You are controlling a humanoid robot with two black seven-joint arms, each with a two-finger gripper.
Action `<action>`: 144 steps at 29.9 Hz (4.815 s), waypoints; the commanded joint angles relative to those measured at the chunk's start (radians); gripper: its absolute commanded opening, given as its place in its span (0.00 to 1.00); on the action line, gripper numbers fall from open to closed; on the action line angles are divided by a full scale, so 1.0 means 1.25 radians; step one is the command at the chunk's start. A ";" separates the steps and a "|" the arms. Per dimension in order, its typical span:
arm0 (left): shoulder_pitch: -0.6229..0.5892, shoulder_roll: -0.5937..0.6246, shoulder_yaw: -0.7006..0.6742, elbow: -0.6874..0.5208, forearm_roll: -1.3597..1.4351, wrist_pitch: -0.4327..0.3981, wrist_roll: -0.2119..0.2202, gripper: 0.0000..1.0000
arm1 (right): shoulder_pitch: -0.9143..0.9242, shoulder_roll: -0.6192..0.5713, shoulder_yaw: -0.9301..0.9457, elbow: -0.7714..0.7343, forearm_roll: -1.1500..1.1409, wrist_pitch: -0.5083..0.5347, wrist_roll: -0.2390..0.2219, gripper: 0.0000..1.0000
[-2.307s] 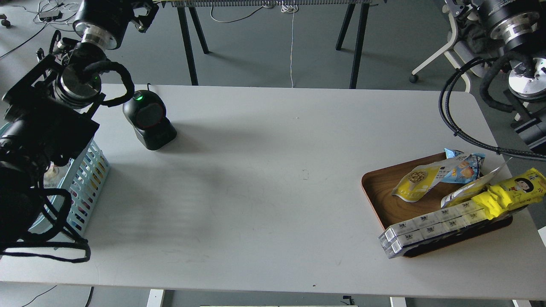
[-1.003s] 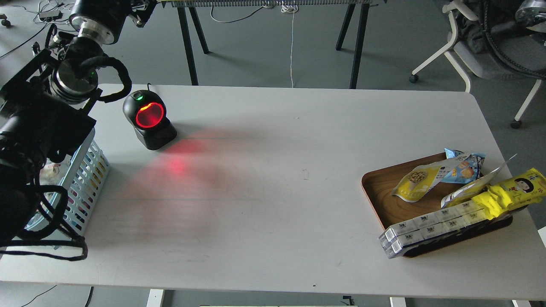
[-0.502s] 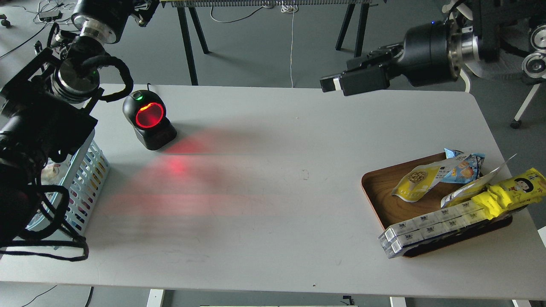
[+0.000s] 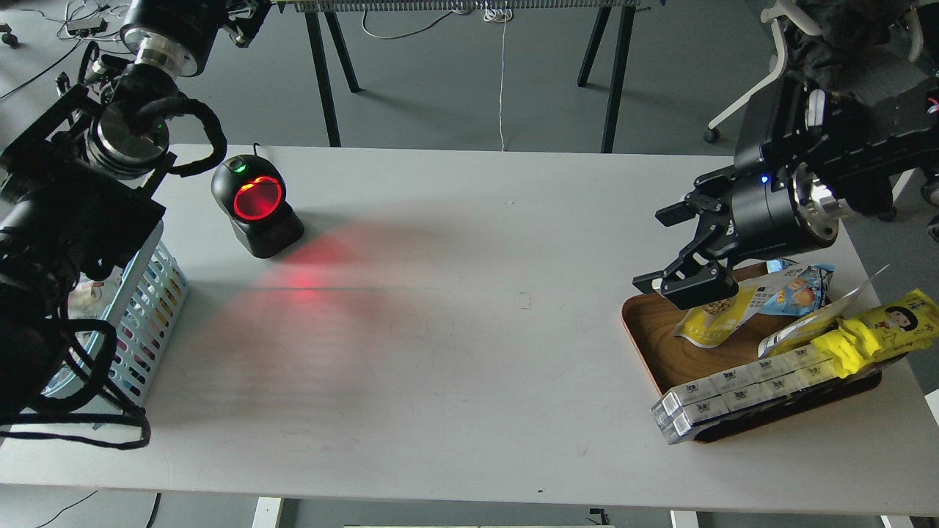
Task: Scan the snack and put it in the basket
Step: 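Reach the right gripper down to the yellow snack packet on the tray, then close the right gripper on the yellow packet and lift it, then carry the yellow packet toward the table center and lower it, then release the packet upright and withdraw the right gripper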
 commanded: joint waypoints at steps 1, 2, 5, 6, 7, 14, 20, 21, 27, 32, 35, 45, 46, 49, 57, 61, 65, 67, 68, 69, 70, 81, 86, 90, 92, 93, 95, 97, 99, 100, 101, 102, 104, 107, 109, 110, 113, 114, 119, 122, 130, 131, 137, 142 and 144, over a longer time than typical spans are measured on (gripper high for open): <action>0.001 -0.003 0.001 0.000 0.000 0.000 0.001 1.00 | -0.003 -0.010 -0.034 -0.006 -0.052 -0.005 0.000 0.95; 0.001 -0.006 0.001 0.000 0.001 0.000 0.001 1.00 | -0.004 -0.014 -0.044 -0.009 -0.068 -0.005 0.000 0.95; 0.001 -0.010 0.001 0.000 0.001 0.000 0.001 1.00 | -0.006 -0.024 -0.075 -0.020 -0.122 -0.006 0.000 0.94; 0.001 -0.010 0.001 0.000 0.001 0.000 0.001 1.00 | -0.009 -0.027 -0.080 -0.028 -0.138 -0.007 0.000 0.94; 0.001 -0.010 0.001 0.000 0.001 0.000 0.001 1.00 | -0.012 -0.029 -0.082 -0.037 -0.149 -0.007 0.000 0.93; 0.002 -0.013 0.001 0.001 0.001 0.000 0.001 1.00 | -0.078 -0.015 -0.077 -0.128 -0.162 -0.007 0.000 0.79; 0.004 -0.011 0.001 0.003 0.001 0.000 0.001 1.00 | -0.088 -0.006 -0.077 -0.146 -0.165 -0.007 0.000 0.56; 0.004 -0.012 0.002 0.003 0.001 0.000 0.000 1.00 | -0.089 -0.006 -0.077 -0.146 -0.168 -0.007 0.000 0.52; 0.002 -0.006 0.001 0.003 0.001 0.000 -0.003 1.00 | -0.102 0.001 -0.077 -0.151 -0.187 -0.007 0.000 0.34; 0.002 -0.008 0.001 0.004 0.001 0.000 -0.005 1.00 | -0.106 0.011 -0.076 -0.153 -0.187 -0.007 0.000 0.18; 0.002 -0.011 0.001 0.004 0.001 0.000 -0.005 1.00 | -0.106 0.011 -0.076 -0.153 -0.187 -0.007 0.000 0.14; 0.002 -0.011 0.002 0.005 0.001 0.000 -0.005 1.00 | -0.118 0.014 -0.066 -0.177 -0.182 -0.010 0.000 0.00; 0.004 -0.011 0.002 0.005 0.001 0.000 -0.005 1.00 | -0.118 0.014 -0.065 -0.178 -0.181 -0.010 0.000 0.00; 0.004 -0.011 0.002 0.005 0.001 0.000 -0.005 1.00 | -0.114 0.013 -0.057 -0.176 -0.180 -0.023 0.000 0.00; 0.002 -0.010 0.002 0.005 0.001 0.000 -0.005 1.00 | -0.073 0.007 -0.037 -0.172 -0.178 -0.041 0.000 0.00; 0.004 -0.010 0.001 0.005 0.001 0.000 -0.005 1.00 | -0.020 0.013 -0.026 -0.162 -0.168 -0.051 0.000 0.00; 0.002 -0.007 0.001 0.005 0.001 0.000 -0.005 1.00 | 0.016 0.025 -0.011 -0.128 -0.162 -0.050 0.000 0.00; 0.002 -0.006 0.001 0.005 0.001 0.000 -0.005 1.00 | 0.037 0.045 -0.010 -0.123 -0.143 -0.050 0.000 0.00; 0.002 -0.006 0.001 0.005 0.001 0.000 -0.005 1.00 | 0.045 0.055 -0.010 -0.123 -0.132 -0.050 0.000 0.00; 0.002 -0.006 0.001 0.005 0.001 0.000 -0.005 1.00 | 0.052 0.063 -0.010 -0.123 -0.121 -0.051 0.000 0.00; 0.002 -0.006 0.001 0.005 0.001 0.000 -0.005 1.00 | 0.061 0.076 -0.009 -0.123 -0.110 -0.051 0.000 0.00; 0.004 -0.010 0.001 0.005 0.002 0.000 -0.005 1.00 | 0.058 0.281 0.032 -0.132 0.156 -0.051 0.000 0.00; 0.006 -0.006 0.001 0.006 0.001 0.000 -0.005 1.00 | 0.019 0.359 0.053 -0.164 0.169 -0.051 0.000 0.00; 0.006 -0.011 0.001 0.007 0.002 0.000 -0.006 1.00 | -0.018 0.413 0.059 -0.209 0.170 -0.051 0.000 0.00; 0.006 -0.012 0.001 0.007 0.001 0.000 -0.006 1.00 | -0.037 0.434 0.061 -0.238 0.170 -0.054 0.000 0.00; 0.006 -0.012 0.001 0.006 0.001 0.000 -0.006 1.00 | -0.048 0.444 0.062 -0.251 0.170 -0.055 0.000 0.00; 0.006 -0.012 0.001 0.006 0.001 0.000 -0.006 1.00 | -0.068 0.463 0.069 -0.271 0.170 -0.062 0.000 0.00; 0.005 -0.011 0.001 0.006 0.001 0.000 -0.006 1.00 | -0.082 0.484 0.072 -0.287 0.170 -0.066 0.000 0.00; 0.004 -0.011 0.001 0.007 0.001 0.000 -0.006 1.00 | -0.093 0.503 0.072 -0.306 0.170 -0.067 0.000 0.00; 0.004 -0.011 0.001 0.006 0.002 0.000 -0.005 1.00 | -0.100 0.514 0.072 -0.319 0.171 -0.068 0.000 0.00; 0.004 -0.011 0.001 0.007 0.001 0.000 -0.006 1.00 | -0.109 0.522 0.072 -0.330 0.171 -0.068 0.000 0.00; 0.004 -0.011 0.001 0.007 0.001 0.000 -0.006 1.00 | -0.116 0.531 0.072 -0.341 0.171 -0.071 0.000 0.00; 0.005 -0.011 0.001 0.006 0.001 0.000 -0.006 1.00 | -0.131 0.545 0.072 -0.355 0.171 -0.075 0.000 0.00; 0.005 -0.011 0.001 0.006 0.001 0.000 -0.008 1.00 | -0.139 0.564 0.072 -0.371 0.171 -0.075 0.000 0.00; 0.005 -0.011 0.001 0.007 0.001 0.000 -0.008 1.00 | -0.139 0.572 0.071 -0.373 0.171 -0.073 0.000 0.00; 0.004 -0.011 0.001 0.007 0.001 0.000 -0.008 1.00 | -0.139 0.574 0.071 -0.373 0.171 -0.073 0.000 0.00; 0.004 -0.011 0.001 0.007 0.001 0.000 -0.008 1.00 | -0.141 0.576 0.071 -0.373 0.170 -0.073 0.000 0.00; 0.004 -0.010 0.001 0.007 0.001 0.000 -0.008 1.00 | -0.141 0.576 0.071 -0.373 0.170 -0.072 0.000 0.00; 0.005 -0.008 0.001 0.007 0.001 0.000 -0.008 1.00 | -0.139 0.576 0.070 -0.372 0.170 -0.072 0.000 0.03; 0.005 -0.008 0.001 0.007 0.002 0.000 -0.008 1.00 | -0.141 0.578 0.067 -0.372 0.170 -0.070 0.000 0.06; 0.004 -0.005 0.001 0.006 0.001 0.000 -0.007 1.00 | -0.127 0.575 0.071 -0.369 0.172 -0.070 0.000 0.17; 0.004 -0.005 0.001 0.007 0.001 0.000 -0.006 1.00 | -0.125 0.573 0.072 -0.366 0.172 -0.071 0.000 0.21; 0.000 -0.001 0.001 0.006 0.001 0.000 -0.005 1.00 | -0.077 0.531 0.118 -0.327 0.218 -0.072 0.000 0.52; 0.000 0.003 0.001 0.001 0.001 0.000 -0.002 1.00 | -0.004 0.459 0.128 -0.223 0.263 -0.068 0.000 0.78; -0.001 0.003 0.002 0.001 0.001 0.000 0.001 1.00 | 0.025 0.424 0.129 -0.196 0.295 -0.067 0.000 0.88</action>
